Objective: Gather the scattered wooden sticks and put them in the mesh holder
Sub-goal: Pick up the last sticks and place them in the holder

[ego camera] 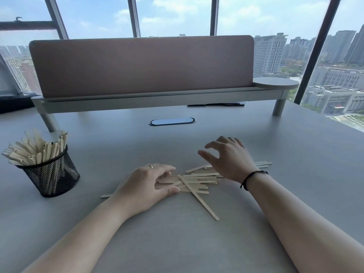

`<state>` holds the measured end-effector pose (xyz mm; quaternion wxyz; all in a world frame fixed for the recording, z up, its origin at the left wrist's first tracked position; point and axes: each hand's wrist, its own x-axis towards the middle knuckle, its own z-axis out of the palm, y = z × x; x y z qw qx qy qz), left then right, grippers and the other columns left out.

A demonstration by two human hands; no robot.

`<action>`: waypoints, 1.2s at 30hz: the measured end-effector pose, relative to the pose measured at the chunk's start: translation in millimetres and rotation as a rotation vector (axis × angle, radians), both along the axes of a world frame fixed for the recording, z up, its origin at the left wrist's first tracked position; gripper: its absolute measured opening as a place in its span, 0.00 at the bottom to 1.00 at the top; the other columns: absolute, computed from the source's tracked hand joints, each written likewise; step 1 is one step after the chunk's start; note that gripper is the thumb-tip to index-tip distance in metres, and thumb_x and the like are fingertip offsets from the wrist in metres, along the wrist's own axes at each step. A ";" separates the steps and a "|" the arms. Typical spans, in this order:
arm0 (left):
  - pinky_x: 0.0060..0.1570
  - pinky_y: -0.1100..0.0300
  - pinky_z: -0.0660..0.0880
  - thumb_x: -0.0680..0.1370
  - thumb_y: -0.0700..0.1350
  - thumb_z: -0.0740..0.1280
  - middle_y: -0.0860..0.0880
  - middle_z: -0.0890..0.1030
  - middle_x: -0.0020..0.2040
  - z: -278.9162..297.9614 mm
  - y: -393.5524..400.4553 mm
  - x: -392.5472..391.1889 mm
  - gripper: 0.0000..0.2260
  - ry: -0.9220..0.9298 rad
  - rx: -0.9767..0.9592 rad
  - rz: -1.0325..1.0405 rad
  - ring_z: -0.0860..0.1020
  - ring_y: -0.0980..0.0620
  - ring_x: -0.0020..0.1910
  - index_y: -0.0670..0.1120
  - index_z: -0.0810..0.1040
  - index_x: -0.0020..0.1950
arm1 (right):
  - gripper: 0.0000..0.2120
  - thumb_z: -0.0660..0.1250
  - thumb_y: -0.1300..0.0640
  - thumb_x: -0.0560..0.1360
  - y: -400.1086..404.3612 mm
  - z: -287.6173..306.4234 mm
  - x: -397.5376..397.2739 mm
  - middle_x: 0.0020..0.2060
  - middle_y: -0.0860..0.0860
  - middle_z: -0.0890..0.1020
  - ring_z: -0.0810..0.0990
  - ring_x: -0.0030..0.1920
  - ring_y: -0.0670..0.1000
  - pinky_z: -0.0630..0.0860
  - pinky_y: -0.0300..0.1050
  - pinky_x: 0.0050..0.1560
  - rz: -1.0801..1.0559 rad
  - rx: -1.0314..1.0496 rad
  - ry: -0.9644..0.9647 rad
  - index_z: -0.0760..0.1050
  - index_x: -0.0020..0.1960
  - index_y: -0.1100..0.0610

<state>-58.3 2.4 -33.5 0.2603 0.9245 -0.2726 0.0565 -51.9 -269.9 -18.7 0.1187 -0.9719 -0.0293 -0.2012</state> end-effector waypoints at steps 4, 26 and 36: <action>0.63 0.54 0.73 0.64 0.79 0.61 0.65 0.76 0.62 1.3 4.1 -0.6 0.38 0.031 0.073 0.009 0.74 0.64 0.61 0.63 0.71 0.71 | 0.32 0.51 0.28 0.75 -33.6 -2.7 2.7 0.67 0.52 0.77 0.72 0.69 0.56 0.63 0.58 0.70 -0.265 0.074 0.197 0.73 0.68 0.46; 0.64 0.56 0.73 0.68 0.69 0.70 0.68 0.78 0.57 4.8 14.7 3.2 0.26 0.043 0.047 0.059 0.76 0.64 0.60 0.62 0.77 0.64 | 0.58 0.65 0.20 0.57 26.3 9.5 -44.2 0.78 0.39 0.56 0.50 0.79 0.45 0.45 0.51 0.79 0.291 -0.061 0.568 0.48 0.80 0.41; 0.54 0.53 0.76 0.74 0.60 0.68 0.58 0.79 0.49 -5.8 2.7 -1.3 0.19 -0.060 -0.057 0.061 0.78 0.55 0.51 0.57 0.80 0.63 | 0.29 0.66 0.35 0.74 27.6 -6.6 -20.4 0.63 0.46 0.72 0.68 0.67 0.52 0.65 0.51 0.70 0.304 0.050 0.324 0.72 0.71 0.46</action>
